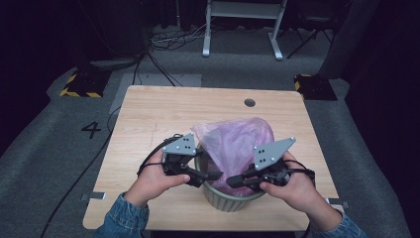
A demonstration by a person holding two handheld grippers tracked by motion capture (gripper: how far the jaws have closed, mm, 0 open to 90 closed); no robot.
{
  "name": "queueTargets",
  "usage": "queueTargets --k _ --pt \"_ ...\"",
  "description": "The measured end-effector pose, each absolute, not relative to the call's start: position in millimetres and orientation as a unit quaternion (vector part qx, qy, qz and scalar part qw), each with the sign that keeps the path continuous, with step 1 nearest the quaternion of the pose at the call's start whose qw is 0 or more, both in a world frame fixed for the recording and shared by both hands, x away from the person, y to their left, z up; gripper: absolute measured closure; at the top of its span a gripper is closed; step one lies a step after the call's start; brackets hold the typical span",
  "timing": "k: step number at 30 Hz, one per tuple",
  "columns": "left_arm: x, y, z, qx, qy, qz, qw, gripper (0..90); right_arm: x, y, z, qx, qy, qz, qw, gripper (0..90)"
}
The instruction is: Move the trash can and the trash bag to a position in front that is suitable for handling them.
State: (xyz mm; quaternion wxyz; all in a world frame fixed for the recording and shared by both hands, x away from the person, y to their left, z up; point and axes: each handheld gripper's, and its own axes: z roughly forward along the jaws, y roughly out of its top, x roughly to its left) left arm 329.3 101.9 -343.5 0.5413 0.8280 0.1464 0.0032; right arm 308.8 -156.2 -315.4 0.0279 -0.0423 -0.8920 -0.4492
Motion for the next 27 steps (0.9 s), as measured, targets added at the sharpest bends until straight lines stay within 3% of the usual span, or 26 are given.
queueTargets --k 7,9,11,14,18,24,27 --pt "326 91 -335 0.808 0.145 0.018 0.571 33.7 291 -157 -319 -0.022 -0.898 -0.438 0.034 87.7" --pt "324 87 -332 0.812 0.126 0.031 0.570 56.3 289 -157 -319 -0.025 -0.899 -0.436 0.025 82.4" --pt "321 83 -331 0.821 0.102 0.047 0.560 75.5 291 -157 -318 -0.033 -0.895 -0.444 0.018 70.7" --pt "315 79 -333 0.831 0.075 0.047 0.549 89.8 295 -165 -313 -0.058 -0.882 -0.467 0.003 51.4" --pt "308 78 -336 0.850 0.046 0.055 0.523 90.0 302 -185 -302 -0.089 -0.867 -0.490 -0.010 39.1" --pt "300 83 -336 0.856 0.033 0.054 0.512 90.0 337 -224 -294 -0.211 -0.837 -0.491 -0.117 28.4" --pt "300 85 -334 0.852 0.033 0.049 0.520 90.0 359 -233 -299 -0.255 -0.828 -0.483 -0.126 25.5"
